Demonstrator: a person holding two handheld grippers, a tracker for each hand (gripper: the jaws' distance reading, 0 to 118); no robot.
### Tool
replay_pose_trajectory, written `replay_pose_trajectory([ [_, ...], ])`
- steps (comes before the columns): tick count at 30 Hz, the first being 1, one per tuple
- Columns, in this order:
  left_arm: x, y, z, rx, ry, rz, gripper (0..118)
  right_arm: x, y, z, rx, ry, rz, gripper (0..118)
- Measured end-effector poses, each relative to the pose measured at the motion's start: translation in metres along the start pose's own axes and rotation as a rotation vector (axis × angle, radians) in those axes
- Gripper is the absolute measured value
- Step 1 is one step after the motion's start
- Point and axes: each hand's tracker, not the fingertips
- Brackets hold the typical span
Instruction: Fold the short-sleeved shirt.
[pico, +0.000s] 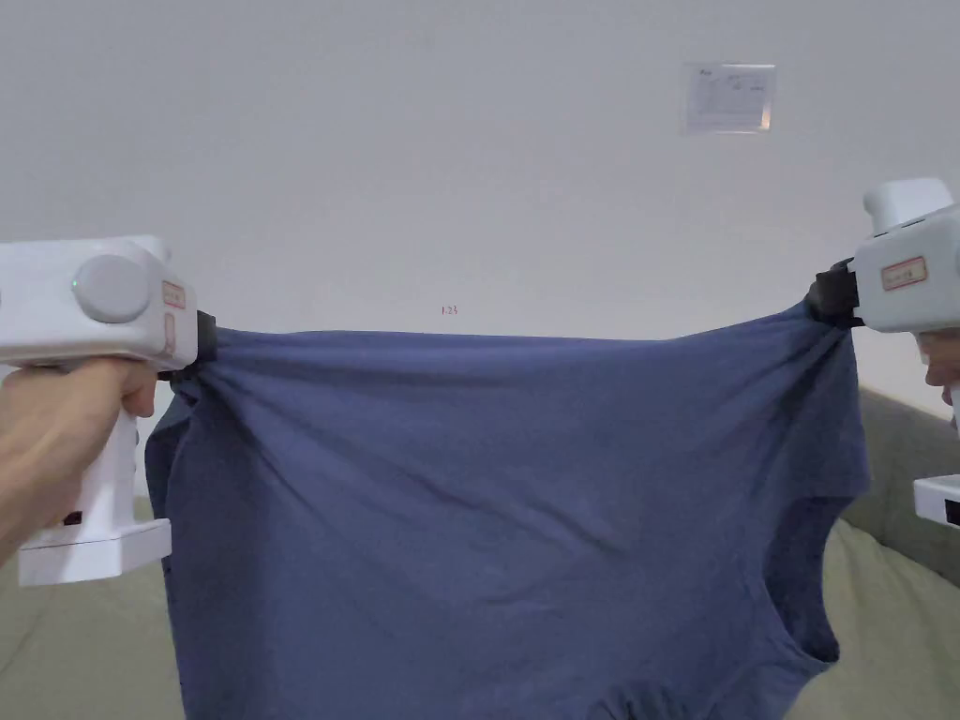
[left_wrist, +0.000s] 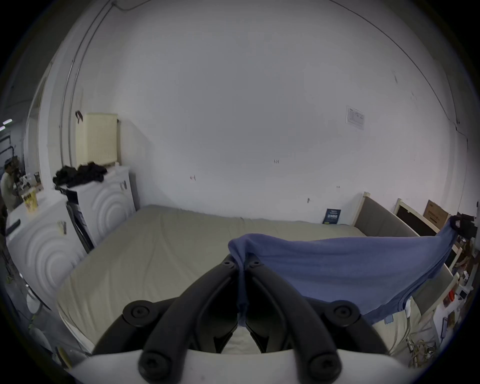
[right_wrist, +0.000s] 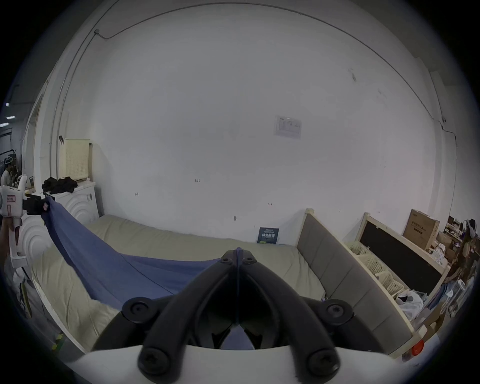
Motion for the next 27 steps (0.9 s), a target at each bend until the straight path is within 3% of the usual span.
replay_pose_trajectory([
  [10,-0.004,0.011,-0.007,-0.006,0.054,-0.038,0,-0.01,0.015,-0.033,0.004,0.0,-0.036,2],
  [27,0.008,0.017,-0.108,-0.034,0.109,-0.047,0,-0.027,0.023,-0.134,-0.015,-0.019,-0.076,2],
])
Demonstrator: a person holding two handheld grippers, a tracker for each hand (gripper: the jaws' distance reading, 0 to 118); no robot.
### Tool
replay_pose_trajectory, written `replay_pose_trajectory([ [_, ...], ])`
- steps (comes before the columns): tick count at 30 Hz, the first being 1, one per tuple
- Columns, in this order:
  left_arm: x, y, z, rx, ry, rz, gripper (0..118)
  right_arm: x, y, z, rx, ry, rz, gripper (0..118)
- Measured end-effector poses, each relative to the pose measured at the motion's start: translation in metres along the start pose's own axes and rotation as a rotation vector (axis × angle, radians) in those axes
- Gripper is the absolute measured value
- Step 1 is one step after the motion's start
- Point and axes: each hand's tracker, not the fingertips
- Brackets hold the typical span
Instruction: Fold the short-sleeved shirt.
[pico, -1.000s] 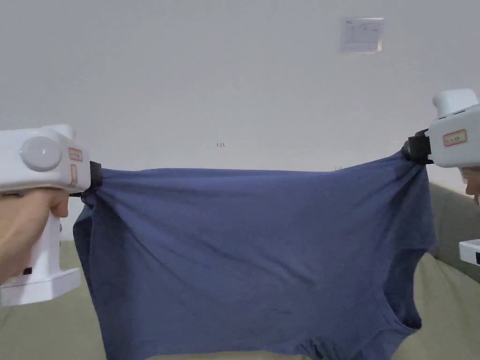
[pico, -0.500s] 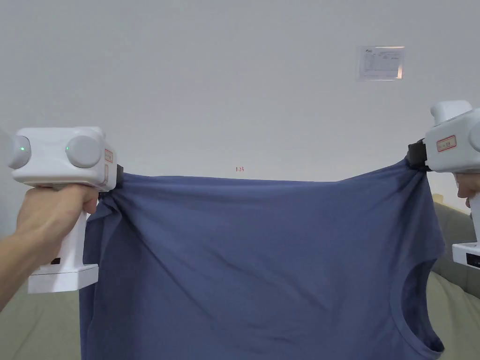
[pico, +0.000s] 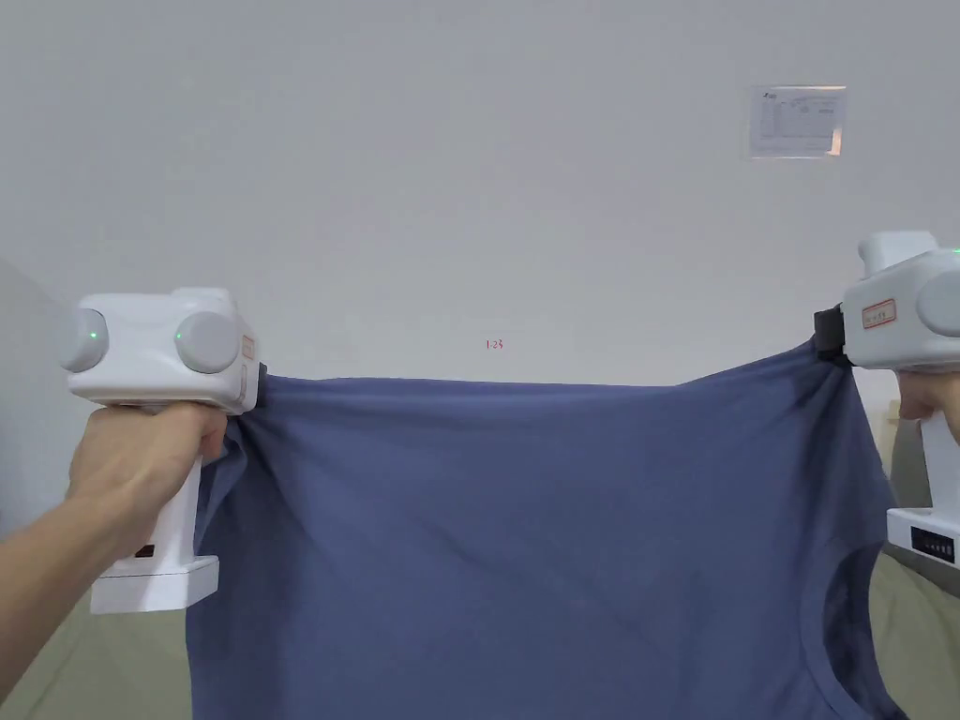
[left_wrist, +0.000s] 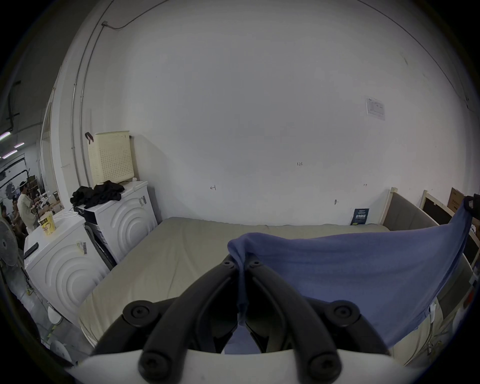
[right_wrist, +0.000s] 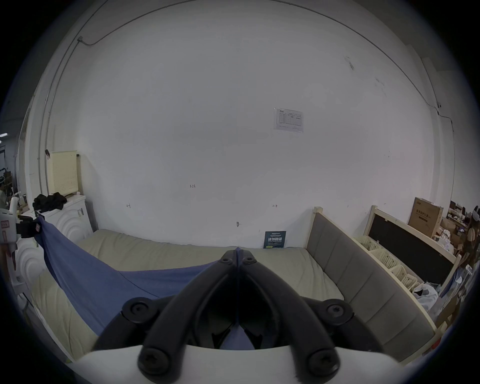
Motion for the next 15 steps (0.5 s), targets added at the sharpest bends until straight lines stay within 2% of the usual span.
replay_pose_trajectory([
  [15,0.037,0.046,-0.124,0.038,0.087,-0.052,0,-0.029,0.051,-0.138,-0.004,-0.053,0.093,2],
])
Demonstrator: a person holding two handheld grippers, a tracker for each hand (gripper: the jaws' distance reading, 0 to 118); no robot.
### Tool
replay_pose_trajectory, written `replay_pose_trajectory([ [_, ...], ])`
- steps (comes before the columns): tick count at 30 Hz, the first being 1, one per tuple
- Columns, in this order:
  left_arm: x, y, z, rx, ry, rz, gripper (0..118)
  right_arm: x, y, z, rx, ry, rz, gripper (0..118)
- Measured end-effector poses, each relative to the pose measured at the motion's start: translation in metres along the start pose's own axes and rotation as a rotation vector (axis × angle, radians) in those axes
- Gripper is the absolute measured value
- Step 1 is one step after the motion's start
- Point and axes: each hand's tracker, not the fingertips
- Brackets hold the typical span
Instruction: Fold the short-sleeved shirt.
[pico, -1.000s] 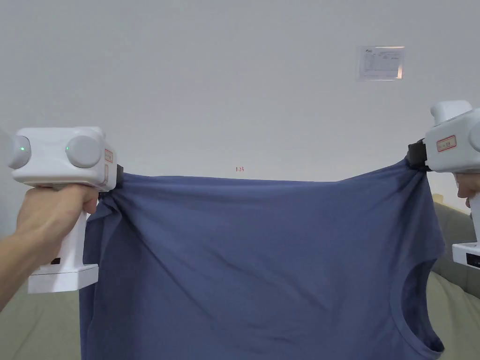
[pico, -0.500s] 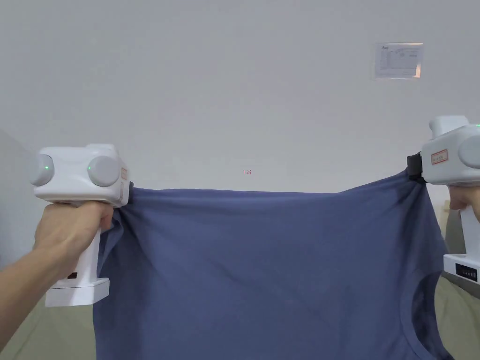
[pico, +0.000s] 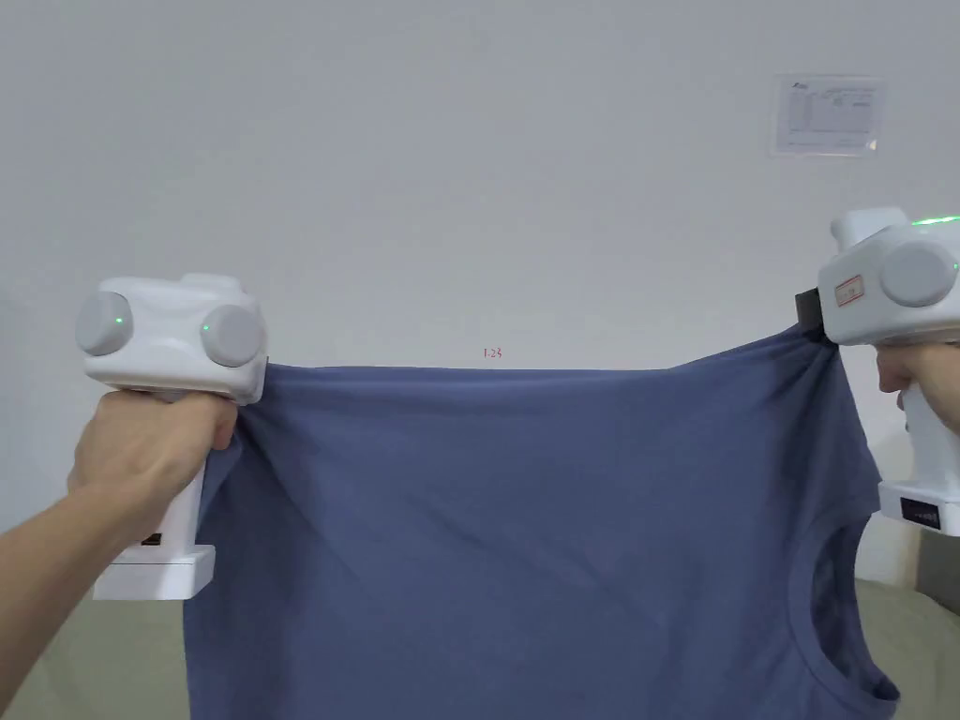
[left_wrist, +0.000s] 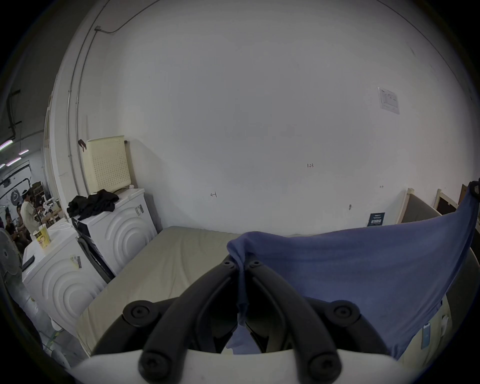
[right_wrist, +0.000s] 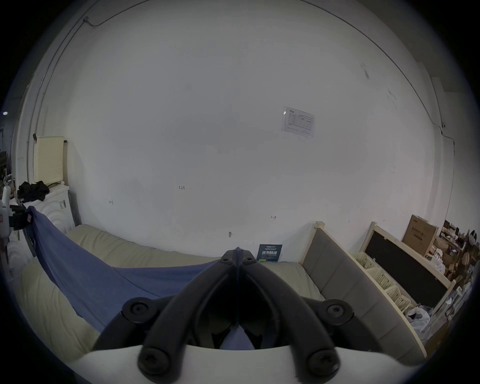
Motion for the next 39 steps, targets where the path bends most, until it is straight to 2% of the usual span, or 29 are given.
replay_pose_trajectory([
  [7,0.008,-0.012,-0.041,-0.006,0.021,0.018,0,-0.017,0.01,-0.046,-0.003,-0.007,-0.001,2],
  [10,0.008,-0.022,-0.074,-0.04,0.03,0.016,0,-0.024,0.0,-0.062,-0.013,0.006,-0.029,2],
  [14,0.016,-0.061,-0.1,-0.097,0.011,0.014,0,-0.033,-0.047,-0.088,-0.064,0.019,-0.007,2],
  [18,0.024,-0.12,-0.12,-0.185,-0.013,-0.021,0,-0.03,-0.121,-0.103,-0.169,0.047,-0.084,2],
  [19,0.025,-0.138,-0.123,-0.221,-0.025,-0.025,0,-0.03,-0.143,-0.101,-0.212,0.047,-0.058,2],
  [22,0.027,-0.19,-0.113,-0.275,-0.05,-0.05,0,-0.027,-0.206,-0.081,-0.257,0.08,-0.086,2],
  [24,0.026,-0.226,-0.101,-0.3,-0.067,-0.071,0,-0.025,-0.249,-0.047,-0.281,0.134,-0.109,2],
  [25,0.024,-0.244,-0.089,-0.335,-0.07,-0.087,0,-0.026,-0.269,-0.035,-0.325,0.113,-0.098,2],
  [31,-0.001,-0.337,-0.011,-0.439,-0.095,-0.04,0,-0.02,-0.381,0.052,-0.43,0.228,-0.083,2],
  [32,-0.006,-0.349,0.003,-0.45,-0.098,-0.05,0,-0.02,-0.397,0.068,-0.428,0.195,-0.102,2],
  [34,-0.017,-0.367,0.032,-0.473,-0.096,-0.039,0,-0.016,-0.424,0.098,-0.463,0.228,-0.179,2],
  [38,-0.039,-0.404,0.069,-0.508,-0.099,-0.071,0,-0.014,-0.464,0.151,-0.502,0.233,-0.196,2],
  [39,-0.028,-0.382,0.037,-0.509,-0.103,-0.076,0,-0.014,-0.469,0.16,-0.505,0.231,-0.198,2],
])
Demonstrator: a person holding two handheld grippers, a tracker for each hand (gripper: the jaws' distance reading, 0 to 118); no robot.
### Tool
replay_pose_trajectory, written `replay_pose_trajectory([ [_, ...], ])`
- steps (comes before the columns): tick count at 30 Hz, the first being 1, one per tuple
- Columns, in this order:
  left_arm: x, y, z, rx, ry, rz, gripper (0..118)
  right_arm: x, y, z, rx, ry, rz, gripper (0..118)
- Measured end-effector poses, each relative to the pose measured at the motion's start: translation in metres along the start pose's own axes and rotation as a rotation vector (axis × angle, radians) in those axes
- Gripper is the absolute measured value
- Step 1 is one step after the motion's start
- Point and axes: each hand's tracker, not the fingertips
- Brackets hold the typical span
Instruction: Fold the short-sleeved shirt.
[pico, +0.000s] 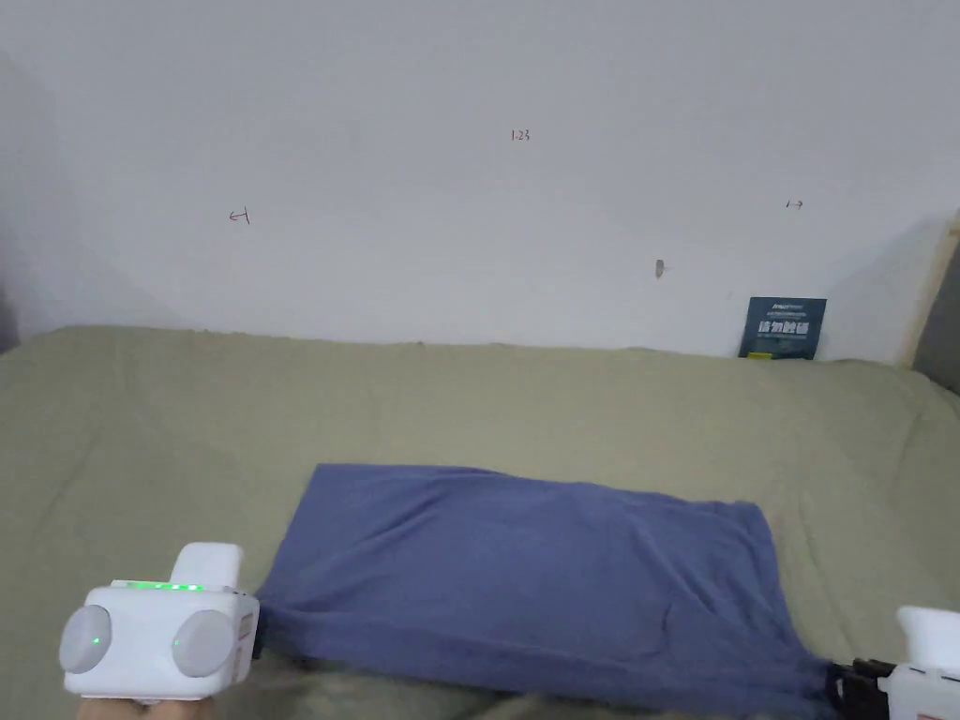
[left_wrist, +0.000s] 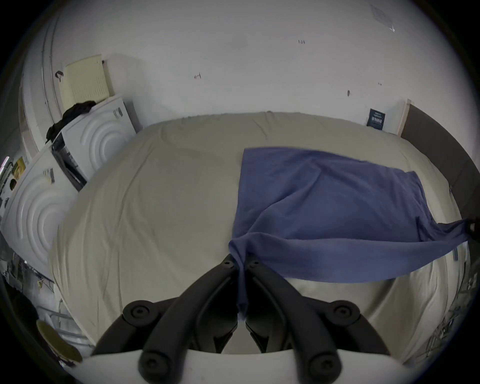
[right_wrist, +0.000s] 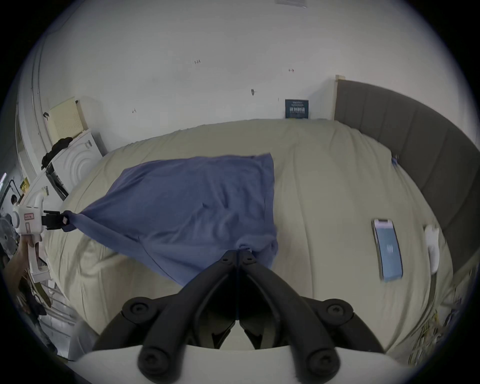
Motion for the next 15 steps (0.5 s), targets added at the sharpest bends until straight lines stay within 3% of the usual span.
replay_pose_trajectory([
  [2,-0.01,-0.035,0.011,-0.001,-0.007,0.006,0,0.002,-0.022,0.015,-0.015,0.008,-0.006,2],
  [5,-0.011,-0.032,0.013,-0.001,-0.011,0.002,0,0.003,-0.049,0.036,-0.042,0.014,0.01,2],
  [6,-0.023,-0.082,0.05,0.001,-0.022,0.014,0,0.003,-0.057,0.04,-0.062,0.011,0.023,2],
  [8,-0.029,-0.105,0.07,-0.004,-0.044,0.026,0,0.001,-0.072,0.053,-0.077,0.018,0.04,2],
  [15,-0.051,-0.157,0.083,-0.037,-0.082,0.013,0,0.014,-0.114,0.072,-0.1,0.041,0.01,2],
])
